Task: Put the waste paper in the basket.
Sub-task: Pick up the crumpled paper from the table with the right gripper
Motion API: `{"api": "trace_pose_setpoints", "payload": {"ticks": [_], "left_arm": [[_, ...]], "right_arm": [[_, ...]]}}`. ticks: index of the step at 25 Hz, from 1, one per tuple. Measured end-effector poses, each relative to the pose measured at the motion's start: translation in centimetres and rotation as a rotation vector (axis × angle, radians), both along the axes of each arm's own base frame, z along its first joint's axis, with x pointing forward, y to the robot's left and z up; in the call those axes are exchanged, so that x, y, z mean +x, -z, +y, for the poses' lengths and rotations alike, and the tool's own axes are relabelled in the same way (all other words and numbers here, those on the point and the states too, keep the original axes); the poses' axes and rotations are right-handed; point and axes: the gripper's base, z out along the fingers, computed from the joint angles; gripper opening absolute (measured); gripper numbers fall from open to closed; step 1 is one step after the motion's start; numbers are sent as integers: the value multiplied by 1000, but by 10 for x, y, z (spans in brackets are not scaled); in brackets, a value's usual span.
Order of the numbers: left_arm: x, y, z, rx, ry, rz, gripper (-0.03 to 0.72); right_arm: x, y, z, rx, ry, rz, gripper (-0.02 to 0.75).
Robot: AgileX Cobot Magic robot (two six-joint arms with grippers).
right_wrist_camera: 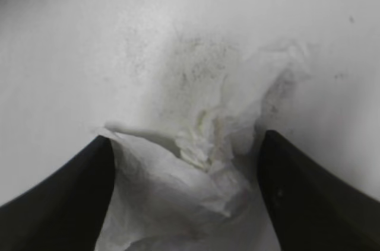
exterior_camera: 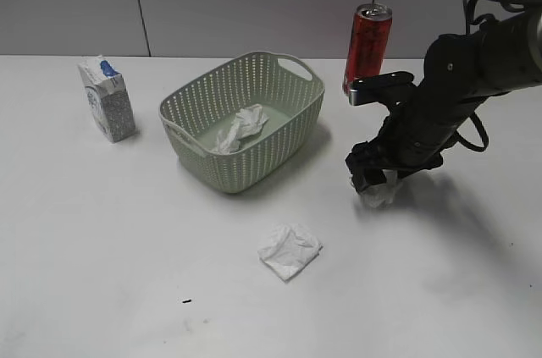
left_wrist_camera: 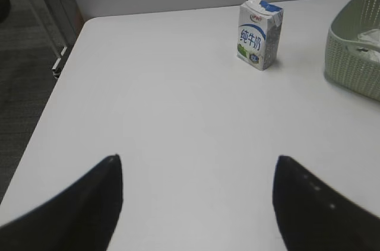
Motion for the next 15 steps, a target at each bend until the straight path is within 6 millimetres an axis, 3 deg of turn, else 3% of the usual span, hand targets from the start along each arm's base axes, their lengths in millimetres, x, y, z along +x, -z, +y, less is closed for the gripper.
{"api": "trace_pose_setpoints", "payload": {"ticks": [3,4,7,8,11,15], "left_arm": [[0,0,0,0,0,0,580],[0,0,0,0,0,0,580],[0,0,0,0,0,0,580],[0,0,0,0,0,0,580],[0,0,0,0,0,0,580],[0,0,0,1,0,0,580]], "right_arm": [[2,0,0,0,-4,-13,463],[2,0,0,-1,-4,-13,399],[1,0,0,0,-3,-9,112],[1,-1,0,3,1,-7,69],[-3,-11,-1,1,-2,2,38],[-8,-61,10,52,-45,-129,36]]}}
